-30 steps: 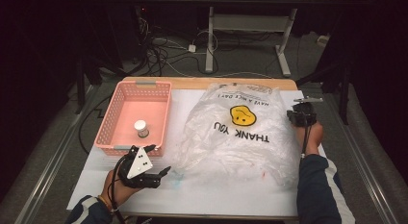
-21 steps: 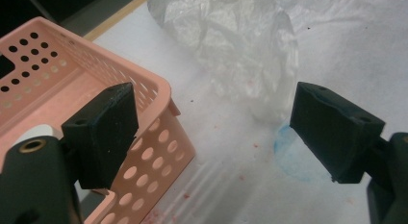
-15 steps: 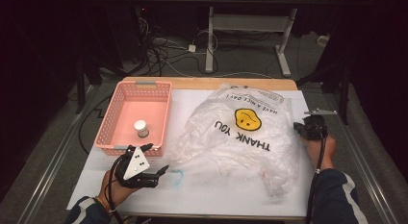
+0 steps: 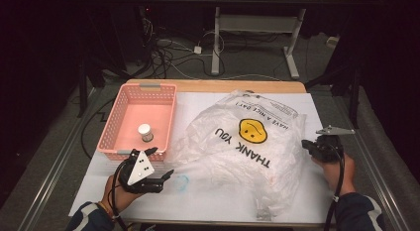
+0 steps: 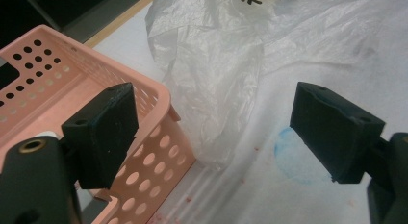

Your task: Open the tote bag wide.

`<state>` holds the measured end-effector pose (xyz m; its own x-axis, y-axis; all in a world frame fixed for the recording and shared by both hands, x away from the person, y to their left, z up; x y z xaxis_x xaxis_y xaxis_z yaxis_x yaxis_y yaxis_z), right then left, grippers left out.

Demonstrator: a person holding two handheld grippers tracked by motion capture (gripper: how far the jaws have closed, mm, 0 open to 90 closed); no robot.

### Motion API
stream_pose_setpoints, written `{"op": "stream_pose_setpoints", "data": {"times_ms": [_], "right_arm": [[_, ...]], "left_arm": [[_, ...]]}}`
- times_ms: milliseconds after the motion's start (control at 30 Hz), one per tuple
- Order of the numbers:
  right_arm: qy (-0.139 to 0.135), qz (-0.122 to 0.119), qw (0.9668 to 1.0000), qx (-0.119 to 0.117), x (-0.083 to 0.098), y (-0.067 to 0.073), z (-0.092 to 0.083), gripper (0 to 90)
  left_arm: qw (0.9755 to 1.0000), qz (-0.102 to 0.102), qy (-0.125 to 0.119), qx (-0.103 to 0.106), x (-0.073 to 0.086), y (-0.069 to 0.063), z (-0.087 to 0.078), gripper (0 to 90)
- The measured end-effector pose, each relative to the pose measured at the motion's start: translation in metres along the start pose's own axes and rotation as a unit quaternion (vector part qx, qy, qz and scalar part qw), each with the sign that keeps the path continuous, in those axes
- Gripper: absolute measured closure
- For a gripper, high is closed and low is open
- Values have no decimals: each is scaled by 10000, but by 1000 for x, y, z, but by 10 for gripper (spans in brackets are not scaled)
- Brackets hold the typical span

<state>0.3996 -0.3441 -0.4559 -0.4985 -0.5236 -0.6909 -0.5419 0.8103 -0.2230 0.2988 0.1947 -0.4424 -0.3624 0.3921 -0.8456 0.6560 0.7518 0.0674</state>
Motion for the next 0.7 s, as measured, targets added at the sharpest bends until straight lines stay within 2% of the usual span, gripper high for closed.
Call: {"op": "stream_pose_setpoints", "data": {"times_ms": [67, 133, 167, 267, 300, 367, 400, 433, 467, 500, 533, 567, 600, 633, 667, 700], "right_arm": [[45, -200, 9998, 38, 0, 10, -5, 821], [17, -345, 9993, 170, -3, 15, -9, 745], [17, -345, 9993, 170, -3, 15, -9, 745], [-417, -635, 9966, 314, -16, 23, -25, 655], [-539, -681, 9956, 356, -20, 26, -30, 650], [-899, -840, 9923, 161, -29, 35, -37, 627], [-986, -926, 9908, 67, -34, 43, -39, 612], [-986, -926, 9908, 67, -34, 43, -39, 612], [-1022, -1059, 9891, -57, -38, 51, -39, 607], [-1097, -1377, 9835, -406, -47, 71, -36, 586], [-1097, -1377, 9835, -406, -47, 71, -36, 586], [-1100, -1681, 9767, -748, -54, 93, -31, 567], [-1100, -1681, 9767, -748, -54, 93, -31, 567], [-1111, -1801, 9729, -927, -58, 104, -27, 560], [-1073, -2011, 9660, -1223, -64, 125, -20, 544], [-1073, -2011, 9660, -1223, -64, 125, -20, 544]], "left_arm": [[10000, 2, -14, -1, -1, 0, 0, 163], [10000, -11, -31, -2, -2, 0, 0, 164], [10000, -11, -30, 1, -2, 0, 0, 164], [10000, 25, -7, -28, -1, 0, 1, 163], [10000, 27, 1, -25, -1, 0, 1, 163], [10000, 25, 10, -28, -1, 0, 2, 163], [10000, 20, 15, -20, -1, 0, 2, 163], [10000, 14, 23, -14, -1, 0, 3, 163], [10000, 24, 36, -22, -1, 0, 3, 164], [10000, 31, 42, -19, -1, 0, 3, 164], [10000, 38, 54, -11, -1, -1, 3, 164], [10000, 38, 60, -11, -1, -1, 4, 164], [10000, 36, 62, -7, -1, -1, 4, 164], [10000, 33, 64, -5, -1, -2, 4, 164], [10000, 39, 76, -5, -1, -2, 4, 164], [10000, 40, 88, 2, -1, -2, 5, 164]]}}
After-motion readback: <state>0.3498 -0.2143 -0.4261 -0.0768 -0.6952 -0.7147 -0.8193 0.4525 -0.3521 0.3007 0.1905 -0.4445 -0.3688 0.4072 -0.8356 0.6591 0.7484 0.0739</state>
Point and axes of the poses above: each handheld gripper's, and its own axes: z roughly forward along the jaws, x roughly out of its underside, y roughly to its left, the point moved 1 cm from there along z, roughly forward along the jaws, and after that the axes turned 15 degrees about -z, right-handed, at the moved point
